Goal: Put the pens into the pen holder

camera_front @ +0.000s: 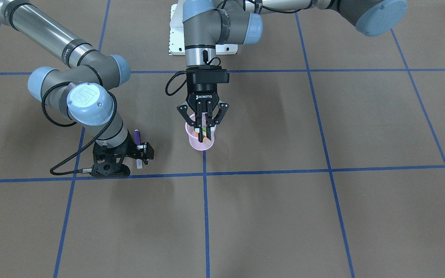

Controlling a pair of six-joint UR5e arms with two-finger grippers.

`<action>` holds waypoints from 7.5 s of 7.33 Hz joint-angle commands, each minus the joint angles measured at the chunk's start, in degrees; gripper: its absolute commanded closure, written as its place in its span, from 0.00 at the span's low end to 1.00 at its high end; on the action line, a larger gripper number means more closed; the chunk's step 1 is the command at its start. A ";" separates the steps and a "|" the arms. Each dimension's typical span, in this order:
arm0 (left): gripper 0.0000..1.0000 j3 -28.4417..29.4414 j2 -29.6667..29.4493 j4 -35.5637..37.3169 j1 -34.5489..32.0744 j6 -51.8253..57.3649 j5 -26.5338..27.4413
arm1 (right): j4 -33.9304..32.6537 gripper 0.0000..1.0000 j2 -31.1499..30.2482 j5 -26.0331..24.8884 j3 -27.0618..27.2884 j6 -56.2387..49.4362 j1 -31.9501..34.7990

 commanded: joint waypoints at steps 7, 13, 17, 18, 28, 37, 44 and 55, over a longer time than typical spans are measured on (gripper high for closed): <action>0.00 0.79 0.32 -1.91 2.67 0.68 1.31 | 0.59 0.01 -0.15 0.34 -0.01 0.44 -1.75; 0.00 -9.66 2.77 -1.30 -1.52 12.36 -2.62 | 0.60 0.15 -0.24 0.25 -1.42 0.53 -2.54; 0.00 -16.18 9.54 -1.48 -8.04 16.15 -10.46 | 0.60 0.42 -0.42 0.25 -1.60 0.45 -3.50; 0.00 -16.18 9.54 -1.48 -8.66 16.50 -10.47 | 0.60 0.45 -0.42 0.25 -1.60 0.18 -3.60; 0.01 -16.18 10.94 -2.09 -9.11 16.41 -10.56 | 0.77 1.00 -1.03 0.34 0.51 -0.43 -3.25; 0.01 -21.28 28.16 -1.12 -24.05 33.88 -39.30 | 7.01 1.00 2.04 -15.86 16.04 7.21 -0.59; 0.01 -19.26 28.35 -1.30 -25.37 34.17 -39.21 | 6.84 1.00 3.01 -53.08 17.22 10.91 -19.41; 0.01 -16.97 28.35 -2.53 -25.45 34.17 -39.21 | 7.28 0.00 2.04 -58.47 15.80 9.23 -24.61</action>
